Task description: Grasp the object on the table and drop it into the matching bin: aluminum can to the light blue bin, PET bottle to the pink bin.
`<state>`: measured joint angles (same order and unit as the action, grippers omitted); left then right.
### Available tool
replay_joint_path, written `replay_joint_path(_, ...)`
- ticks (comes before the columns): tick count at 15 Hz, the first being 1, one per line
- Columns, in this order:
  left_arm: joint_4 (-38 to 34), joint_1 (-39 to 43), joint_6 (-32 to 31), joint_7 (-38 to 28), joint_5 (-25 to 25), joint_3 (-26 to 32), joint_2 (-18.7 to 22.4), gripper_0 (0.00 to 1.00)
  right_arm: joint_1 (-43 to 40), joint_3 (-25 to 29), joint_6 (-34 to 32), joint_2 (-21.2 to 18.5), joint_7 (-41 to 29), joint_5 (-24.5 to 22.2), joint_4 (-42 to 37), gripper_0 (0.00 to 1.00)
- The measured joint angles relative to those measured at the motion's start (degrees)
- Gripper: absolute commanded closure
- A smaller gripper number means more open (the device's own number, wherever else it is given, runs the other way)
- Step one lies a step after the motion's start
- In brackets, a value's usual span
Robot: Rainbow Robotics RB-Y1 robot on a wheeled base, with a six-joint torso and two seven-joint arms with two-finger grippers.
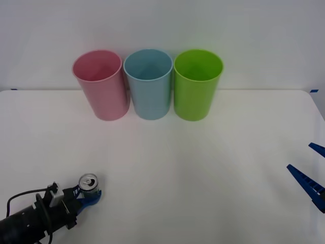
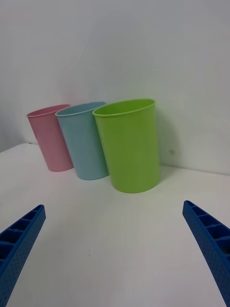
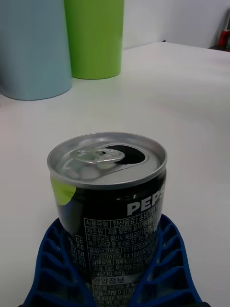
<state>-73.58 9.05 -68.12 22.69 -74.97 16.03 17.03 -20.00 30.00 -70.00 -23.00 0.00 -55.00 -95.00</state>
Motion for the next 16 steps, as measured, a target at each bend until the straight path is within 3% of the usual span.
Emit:
replay_joint_path(7, -1.25, 2.42, -1.63, -0.47, 7.82, 0.96, 3.55, 1.0, 0.0, 0.0, 0.0, 0.0, 0.0, 0.0, 0.0, 0.0)
replay_joint_path(16, -10.53, 10.01, -1.53, -6.36, 21.19, 3.91, 5.33, 1.0, 0.0, 0.0, 0.0, 0.0, 0.0, 0.0, 0.0, 0.0)
